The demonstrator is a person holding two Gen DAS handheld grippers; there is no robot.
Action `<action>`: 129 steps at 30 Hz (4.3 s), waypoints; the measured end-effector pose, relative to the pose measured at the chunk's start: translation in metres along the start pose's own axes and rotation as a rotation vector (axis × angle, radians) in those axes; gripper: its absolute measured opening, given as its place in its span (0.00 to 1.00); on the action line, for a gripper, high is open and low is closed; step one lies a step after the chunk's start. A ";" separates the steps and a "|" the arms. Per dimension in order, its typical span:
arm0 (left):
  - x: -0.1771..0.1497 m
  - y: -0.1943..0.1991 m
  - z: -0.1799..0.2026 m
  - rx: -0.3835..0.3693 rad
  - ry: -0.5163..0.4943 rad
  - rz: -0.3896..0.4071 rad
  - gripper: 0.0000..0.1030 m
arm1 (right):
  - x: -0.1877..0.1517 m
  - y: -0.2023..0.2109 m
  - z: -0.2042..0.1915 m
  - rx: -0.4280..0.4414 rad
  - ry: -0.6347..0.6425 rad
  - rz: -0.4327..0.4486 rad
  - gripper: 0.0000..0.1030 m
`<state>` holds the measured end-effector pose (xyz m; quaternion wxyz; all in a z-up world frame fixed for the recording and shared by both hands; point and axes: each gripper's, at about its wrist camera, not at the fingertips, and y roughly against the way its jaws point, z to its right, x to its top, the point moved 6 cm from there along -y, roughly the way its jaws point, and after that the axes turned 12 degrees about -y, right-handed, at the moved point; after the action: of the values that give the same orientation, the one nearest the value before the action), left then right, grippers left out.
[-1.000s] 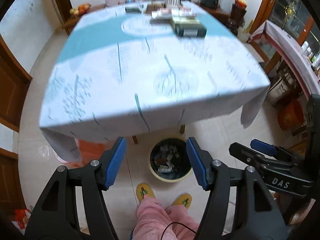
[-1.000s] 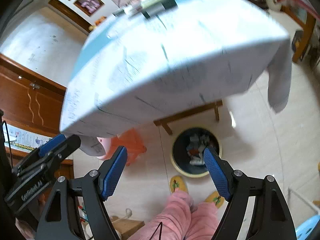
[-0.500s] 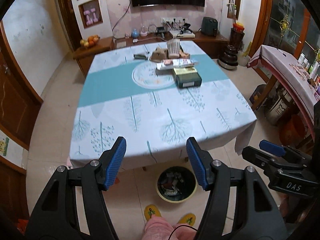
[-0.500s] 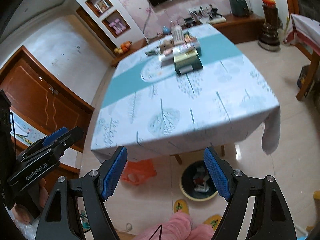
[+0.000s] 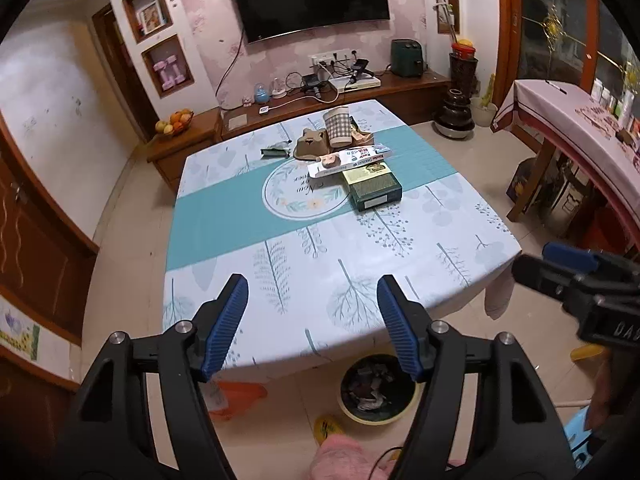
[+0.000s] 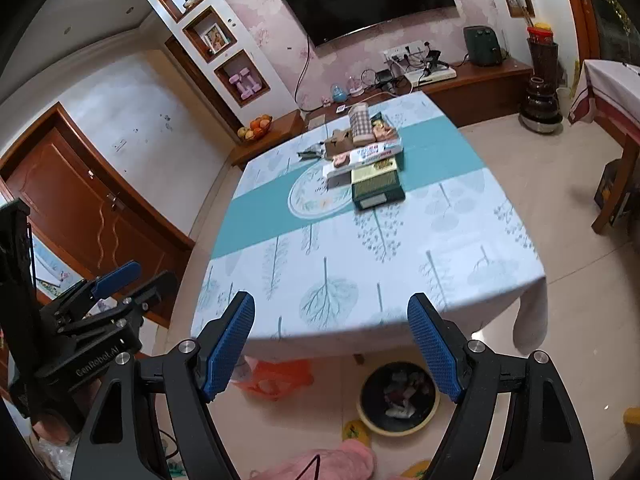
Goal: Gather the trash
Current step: 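Raise both open tools back up over the table, then reach the left tool to the Kinder chocolate box and close on it, then grasp the white Kinder box with the right tool while the left lifts the pistachio box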
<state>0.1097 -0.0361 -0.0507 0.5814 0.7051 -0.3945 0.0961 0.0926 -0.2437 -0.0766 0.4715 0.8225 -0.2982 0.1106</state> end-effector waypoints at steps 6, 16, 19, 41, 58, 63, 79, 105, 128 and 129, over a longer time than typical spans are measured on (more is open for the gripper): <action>0.027 -0.052 -0.011 -0.022 -0.054 -0.009 0.63 | 0.033 -0.027 0.001 -0.037 -0.013 0.017 0.78; 0.087 -0.198 -0.044 -0.140 -0.162 -0.078 0.63 | 0.112 -0.123 0.000 -0.144 -0.149 0.046 0.78; 0.103 -0.248 -0.051 -0.155 -0.214 -0.096 0.63 | 0.133 -0.164 0.005 -0.185 -0.208 0.032 0.78; 0.153 -0.445 -0.001 -0.109 -0.601 0.078 0.63 | 0.169 -0.310 0.063 -0.344 -0.375 -0.014 0.78; 0.179 -0.473 0.018 -0.100 -0.759 0.181 0.58 | 0.187 -0.343 0.070 -0.328 -0.372 -0.051 0.78; 0.180 -0.475 0.025 -0.108 -0.806 0.192 0.13 | 0.189 -0.350 0.072 -0.333 -0.370 -0.059 0.78; 0.201 -0.442 -0.030 -0.161 -0.590 0.171 0.00 | 0.202 -0.369 0.070 -0.298 -0.367 -0.053 0.78; 0.149 -0.468 -0.057 -0.351 -0.267 -0.107 0.00 | 0.266 -0.429 0.066 -0.123 -0.428 0.141 0.38; 0.177 -0.449 -0.041 -0.542 -0.052 -0.238 0.35 | 0.286 -0.281 0.064 -0.047 -0.460 0.415 0.12; 0.179 -0.450 -0.038 -0.546 -0.045 -0.235 0.54 | 0.285 -0.274 0.068 -0.059 -0.466 0.433 0.12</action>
<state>0.5422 -0.0759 -0.2672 0.7478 0.5654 -0.3343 -0.0970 0.4759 -0.3077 -0.1749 0.3798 0.7291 -0.5694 0.0085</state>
